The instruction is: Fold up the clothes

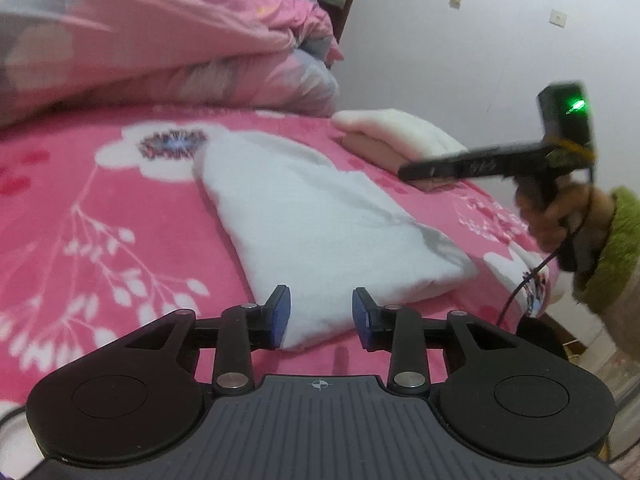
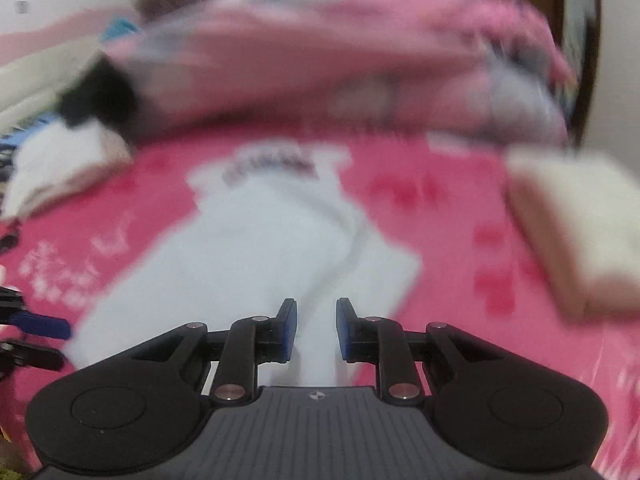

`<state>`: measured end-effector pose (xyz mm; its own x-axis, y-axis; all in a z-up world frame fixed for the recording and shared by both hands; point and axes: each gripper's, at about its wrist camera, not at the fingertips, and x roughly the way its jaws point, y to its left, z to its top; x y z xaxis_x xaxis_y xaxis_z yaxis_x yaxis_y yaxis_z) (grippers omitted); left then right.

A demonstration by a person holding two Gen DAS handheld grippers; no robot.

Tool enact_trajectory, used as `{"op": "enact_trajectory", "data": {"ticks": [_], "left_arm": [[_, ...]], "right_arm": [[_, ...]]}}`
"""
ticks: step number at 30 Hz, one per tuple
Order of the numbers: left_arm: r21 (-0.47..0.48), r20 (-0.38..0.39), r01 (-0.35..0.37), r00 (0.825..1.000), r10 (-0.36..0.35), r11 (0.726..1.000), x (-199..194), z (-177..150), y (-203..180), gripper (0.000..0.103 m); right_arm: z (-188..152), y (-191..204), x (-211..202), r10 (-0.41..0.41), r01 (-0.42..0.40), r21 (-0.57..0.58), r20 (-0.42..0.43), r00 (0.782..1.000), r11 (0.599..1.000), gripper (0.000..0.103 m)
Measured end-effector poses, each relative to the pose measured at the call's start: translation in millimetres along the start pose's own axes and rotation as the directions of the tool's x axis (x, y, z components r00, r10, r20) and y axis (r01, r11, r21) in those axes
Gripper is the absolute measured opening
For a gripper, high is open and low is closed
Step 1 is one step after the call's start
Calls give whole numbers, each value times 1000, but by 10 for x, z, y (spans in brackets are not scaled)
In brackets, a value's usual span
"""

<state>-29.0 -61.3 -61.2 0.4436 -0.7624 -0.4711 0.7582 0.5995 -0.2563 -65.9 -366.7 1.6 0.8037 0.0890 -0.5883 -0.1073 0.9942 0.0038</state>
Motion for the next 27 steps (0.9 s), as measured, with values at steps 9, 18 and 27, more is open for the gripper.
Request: {"op": "enact_trajectory", "data": {"ticks": [9, 18, 27], "left_arm": [[25, -17, -28, 999, 28, 999, 241, -18, -80, 34], [-67, 8, 6, 1000, -5, 998, 241, -172, 79, 34], [-102, 56, 45, 998, -40, 994, 198, -266, 138, 34]], "right_arm": [[87, 499, 202, 131, -129, -150, 1, 991, 980, 22], [311, 724, 1228, 43, -61, -195, -93, 995, 979, 21], [707, 546, 1600, 18, -29, -62, -173, 985, 998, 21]]}}
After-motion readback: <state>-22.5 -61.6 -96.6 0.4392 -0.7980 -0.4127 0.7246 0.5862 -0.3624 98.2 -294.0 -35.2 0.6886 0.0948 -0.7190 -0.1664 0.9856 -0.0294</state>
